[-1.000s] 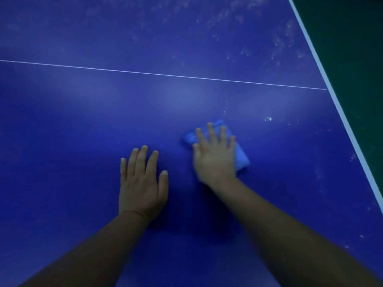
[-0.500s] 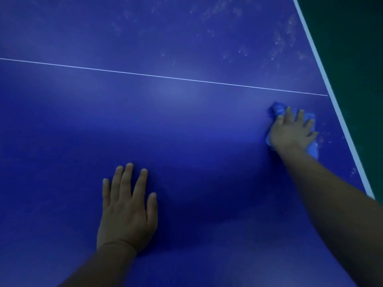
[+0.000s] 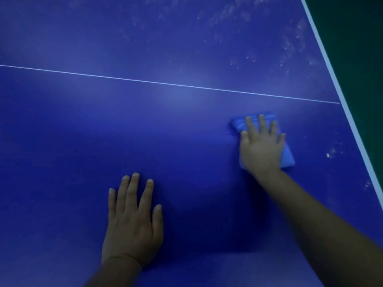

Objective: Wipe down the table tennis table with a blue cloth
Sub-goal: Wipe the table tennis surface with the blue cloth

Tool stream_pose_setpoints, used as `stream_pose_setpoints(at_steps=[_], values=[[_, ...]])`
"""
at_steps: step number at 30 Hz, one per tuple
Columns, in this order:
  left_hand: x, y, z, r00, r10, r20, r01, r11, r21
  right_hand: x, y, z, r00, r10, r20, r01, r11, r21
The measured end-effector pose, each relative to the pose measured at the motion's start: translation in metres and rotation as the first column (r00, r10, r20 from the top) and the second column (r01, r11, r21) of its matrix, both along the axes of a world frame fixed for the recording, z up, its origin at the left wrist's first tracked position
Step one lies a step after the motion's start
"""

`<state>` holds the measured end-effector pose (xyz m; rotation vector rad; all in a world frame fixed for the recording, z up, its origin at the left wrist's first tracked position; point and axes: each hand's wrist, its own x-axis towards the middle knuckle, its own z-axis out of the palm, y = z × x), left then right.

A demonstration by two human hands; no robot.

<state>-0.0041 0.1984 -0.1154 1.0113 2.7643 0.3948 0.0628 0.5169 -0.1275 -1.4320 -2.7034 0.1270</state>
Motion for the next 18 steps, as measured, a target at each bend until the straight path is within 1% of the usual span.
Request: stream_pose_setpoints(at_steps=[2,3,7,9,11,13,14,16,18], values=[[-0.001,0.001,0.001,1.000,0.002,-0.012,-0.002,1.000,0.011,-0.042,-0.043,-0.003,0.986,0.166,-0.009,-0.166,0.986,0.033],[-0.001,0.002,0.001,1.000,-0.001,-0.021,0.001,1.000,0.022,-0.066,-0.064,-0.006,0.973,0.229,-0.008,-0.229,0.973,0.023],[-0.002,0.003,-0.001,0.999,-0.009,-0.042,0.011,0.999,0.045,-0.164,-0.129,-0.007,0.911,0.409,-0.052,-0.411,0.909,-0.061],[-0.003,0.002,0.001,0.999,-0.013,-0.031,0.014,0.999,0.037,-0.197,-0.137,-0.002,0.882,0.468,-0.054,-0.471,0.874,-0.119],[-0.004,0.002,0.000,0.999,-0.020,-0.031,0.021,0.999,0.039,-0.209,-0.119,0.000,0.874,0.485,-0.030,-0.485,0.865,-0.133],[-0.003,0.002,-0.002,0.999,-0.027,-0.034,0.028,0.999,0.032,-0.192,-0.074,0.001,0.901,0.434,0.007,-0.432,0.898,-0.087],[-0.003,0.001,-0.002,0.999,-0.028,-0.030,0.029,0.999,0.032,-0.174,-0.042,0.000,0.928,0.370,0.040,-0.368,0.929,-0.043],[-0.003,0.000,-0.002,0.999,-0.026,-0.026,0.027,0.999,0.026,-0.124,0.032,0.000,0.981,0.175,0.078,-0.176,0.984,0.011],[-0.003,0.000,-0.003,0.999,-0.029,-0.014,0.029,1.000,0.012,-0.066,0.100,0.006,0.994,-0.086,0.068,0.089,0.994,-0.056]])
